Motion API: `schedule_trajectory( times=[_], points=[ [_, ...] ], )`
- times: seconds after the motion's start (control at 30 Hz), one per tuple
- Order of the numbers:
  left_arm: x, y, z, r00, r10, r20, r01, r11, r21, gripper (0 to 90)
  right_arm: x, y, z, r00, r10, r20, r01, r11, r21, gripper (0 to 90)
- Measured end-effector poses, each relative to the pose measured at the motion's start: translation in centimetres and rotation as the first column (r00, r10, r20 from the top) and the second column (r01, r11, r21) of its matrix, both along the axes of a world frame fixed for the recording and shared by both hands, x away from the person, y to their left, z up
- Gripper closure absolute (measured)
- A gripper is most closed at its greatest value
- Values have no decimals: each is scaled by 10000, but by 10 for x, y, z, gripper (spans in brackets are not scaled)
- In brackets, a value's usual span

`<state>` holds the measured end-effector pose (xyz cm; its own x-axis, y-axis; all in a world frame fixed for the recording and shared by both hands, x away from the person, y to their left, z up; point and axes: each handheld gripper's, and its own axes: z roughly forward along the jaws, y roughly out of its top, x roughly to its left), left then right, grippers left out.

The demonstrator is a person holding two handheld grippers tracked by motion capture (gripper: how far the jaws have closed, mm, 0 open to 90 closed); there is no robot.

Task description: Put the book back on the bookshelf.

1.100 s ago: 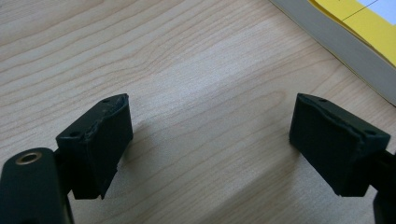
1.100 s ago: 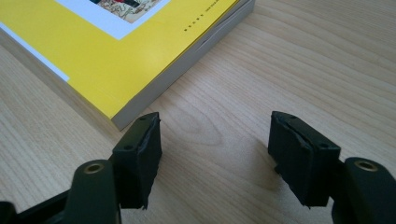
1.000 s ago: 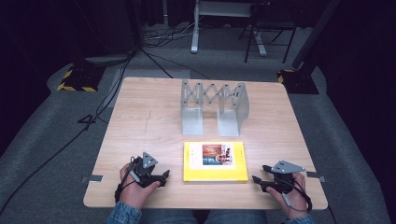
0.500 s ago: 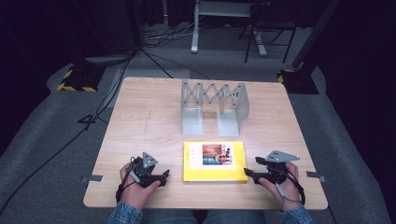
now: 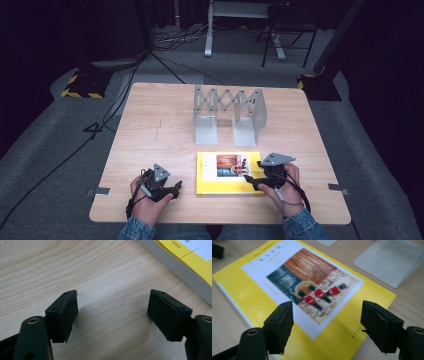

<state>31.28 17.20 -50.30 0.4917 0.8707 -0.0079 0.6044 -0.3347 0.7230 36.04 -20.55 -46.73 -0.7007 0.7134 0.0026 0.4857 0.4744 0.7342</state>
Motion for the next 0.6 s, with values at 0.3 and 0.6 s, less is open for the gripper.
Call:
schedule_trajectory(
  times=[0.3, 0.6],
  points=[
    [-10, -35, 22, 9927, -1033, 627, 1046, 9944, -176, 270, 11, -2, -12, 9989, -336, -337, 322, 9986, -411, 239],
    [-15, -60, 18, 9820, -1886, 55, 1887, 9816, -282, 244, 20, -5, -19, 9914, -790, -1041, 795, 9968, 4, 159]
  ],
)
